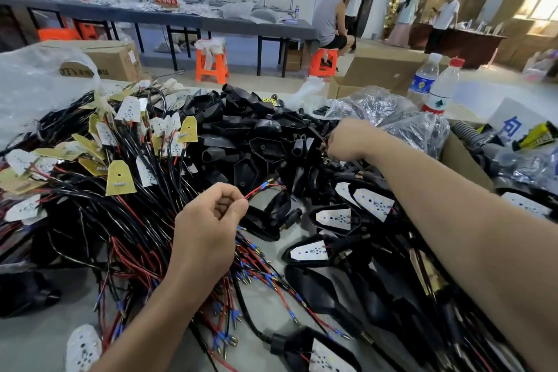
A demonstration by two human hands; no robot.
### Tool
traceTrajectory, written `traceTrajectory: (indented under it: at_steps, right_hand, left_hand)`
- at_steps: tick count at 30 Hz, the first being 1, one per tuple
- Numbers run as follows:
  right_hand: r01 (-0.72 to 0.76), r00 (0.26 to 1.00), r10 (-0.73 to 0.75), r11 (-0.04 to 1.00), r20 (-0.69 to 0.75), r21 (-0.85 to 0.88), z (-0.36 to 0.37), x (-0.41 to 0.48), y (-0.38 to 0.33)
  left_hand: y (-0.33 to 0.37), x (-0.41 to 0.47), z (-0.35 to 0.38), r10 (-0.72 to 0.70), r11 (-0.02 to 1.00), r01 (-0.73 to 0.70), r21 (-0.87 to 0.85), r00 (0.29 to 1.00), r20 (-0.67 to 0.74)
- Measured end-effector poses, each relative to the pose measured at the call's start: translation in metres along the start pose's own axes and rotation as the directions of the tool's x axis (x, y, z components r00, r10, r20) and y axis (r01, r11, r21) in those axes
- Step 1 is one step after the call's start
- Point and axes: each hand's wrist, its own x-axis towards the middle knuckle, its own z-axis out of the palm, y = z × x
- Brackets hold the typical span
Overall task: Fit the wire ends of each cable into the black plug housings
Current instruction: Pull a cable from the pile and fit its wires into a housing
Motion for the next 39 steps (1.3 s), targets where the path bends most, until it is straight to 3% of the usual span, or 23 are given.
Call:
traceTrajectory:
  at_steps: [4, 7, 12, 17, 20, 21, 23, 25, 30, 35, 39]
  right_hand:
    - [0.070, 0.973, -0.047, 0.993, 0.224, -0.096, 0.024, 0.034, 0.012]
    - [0.096, 0.988, -0.080, 0.988, 0.134, -0.117, 0.033, 0.049, 0.013]
    - [0.006, 0.999, -0.006, 1.000, -0.034, 0.018, 0.045, 0.056, 0.010]
    - [0.030, 0.986, -0.033, 0.999, -0.166, -0.020, 0.028, 0.034, 0.000]
    - [0.097, 0.950, -0.064, 0.991, -0.307, 0.093, 0.005, 0.008, -0.014]
    - [0.127, 0.938, -0.041, 0.964, -0.345, 0.233, 0.001, -0.006, -0.020]
    - [0.217, 0.909, 0.022, 0.828, -0.416, 0.517, 0.006, -0.040, -0.034]
    - [0.270, 0.872, 0.085, 0.739, -0.482, 0.618, 0.030, -0.074, -0.050]
    - [0.274, 0.887, 0.261, 0.366, -0.381, 0.889, 0.082, -0.102, -0.072]
    - [0.200, 0.964, 0.217, -0.200, -0.156, 0.959, 0.100, -0.100, -0.076]
    - [0.091, 0.990, 0.133, -0.429, -0.037, 0.899, 0.100, -0.098, -0.072]
  left_hand:
    - [0.001, 0.000, 0.000, 0.027, 0.999, -0.026, 0.036, 0.999, -0.042]
    - [0.001, 0.002, 0.002, 0.031, 0.998, -0.029, 0.049, 0.999, -0.035]
    - [0.002, 0.001, 0.003, 0.032, 0.997, -0.030, 0.078, 0.999, -0.023]
    - [0.000, -0.002, 0.001, 0.022, 0.996, -0.019, 0.084, 0.999, -0.037]
    - [0.000, -0.002, 0.000, 0.024, 0.997, -0.022, 0.073, 1.000, -0.016]
    - [0.000, -0.002, 0.000, 0.029, 0.997, -0.028, 0.078, 0.999, -0.013]
    - [0.000, -0.002, 0.000, 0.021, 0.997, -0.019, 0.077, 1.000, -0.018]
    - [0.001, -0.002, 0.000, -0.001, 0.999, 0.002, 0.053, 0.999, -0.032]
    - [0.001, -0.003, -0.002, -0.015, 1.000, 0.015, -0.010, 0.997, -0.076]
    - [-0.002, -0.002, 0.000, 0.006, 1.000, -0.005, 0.020, 0.997, -0.078]
    - [0.000, -0.001, 0.001, -0.013, 1.000, 0.013, 0.002, 0.997, -0.073]
